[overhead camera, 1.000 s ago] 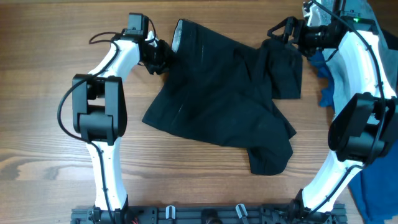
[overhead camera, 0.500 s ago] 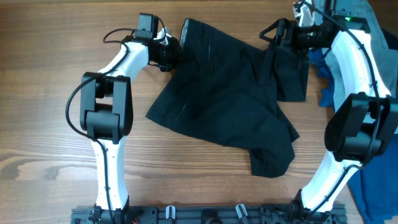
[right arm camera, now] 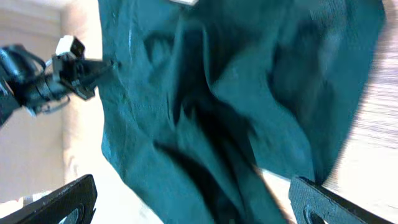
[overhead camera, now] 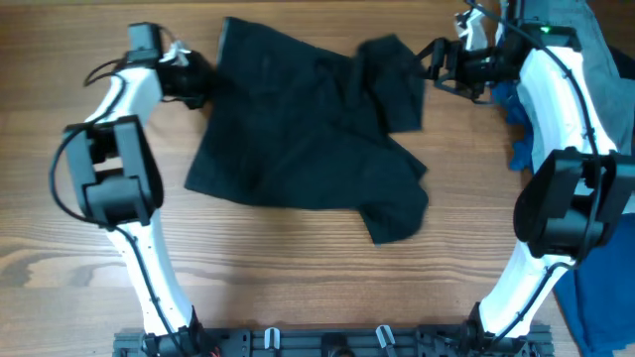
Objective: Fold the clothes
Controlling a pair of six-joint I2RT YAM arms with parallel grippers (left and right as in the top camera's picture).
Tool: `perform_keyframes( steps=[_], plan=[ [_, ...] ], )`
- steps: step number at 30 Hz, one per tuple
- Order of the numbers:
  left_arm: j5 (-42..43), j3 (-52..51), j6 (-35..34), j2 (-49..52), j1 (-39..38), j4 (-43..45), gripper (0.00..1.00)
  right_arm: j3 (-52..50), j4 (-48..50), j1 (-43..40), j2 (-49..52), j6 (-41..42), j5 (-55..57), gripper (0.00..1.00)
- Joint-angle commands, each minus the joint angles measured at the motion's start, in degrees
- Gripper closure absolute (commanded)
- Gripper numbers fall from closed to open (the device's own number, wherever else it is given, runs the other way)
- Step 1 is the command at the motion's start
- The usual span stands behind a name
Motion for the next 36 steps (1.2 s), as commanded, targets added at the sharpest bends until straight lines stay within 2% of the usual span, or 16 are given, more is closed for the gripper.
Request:
perform_keyframes(
  steps=[1, 8, 17, 20, 29, 34, 35, 36],
  plan=[
    [3.5, 0.1, -0.7, 0.6, 0.8, 0.0, 0.96, 0.3, -1.2, 4.0, -0.2, -1.2, 0.9, 0.0],
    [5.7, 0.1, -0.7, 0.6, -0.5, -0.8, 0.96, -0.9, 3.3, 7.4, 5.3, 0.5, 4.9, 0.02],
    [6.1, 0.1, -0.6, 0.6, -0.7, -2.8, 0.96, -0.9, 14.6, 1.9, 13.7, 3.3, 0.0, 0.01],
    [6.1, 0.1, -0.6, 0.6, -0.7, -2.8, 0.96, -0.9, 15.7, 1.1, 14.1, 1.1, -0.1, 0.0],
    [6.1, 0.1, -0.7, 0.6, -0.7, -2.9, 0.96, -0.9, 21.4, 2.7, 14.8, 1.4, -0.1, 0.01],
    [6.1, 0.1, -0.7, 0.6, -0.7, -2.9, 0.96, -0.9, 23.6, 5.4, 16.7, 2.0, -0.2, 0.06],
    [6.1, 0.1, -0.7, 0.6, -0.7, -2.9, 0.96, -0.9, 24.2, 6.1, 17.3, 2.0, -0.1, 0.1],
    [6.1, 0.1, -0.7, 0.6, -0.7, -2.9, 0.96, -0.9, 24.8, 6.8, 17.5, 2.0, -0.2, 0.19]
  ],
)
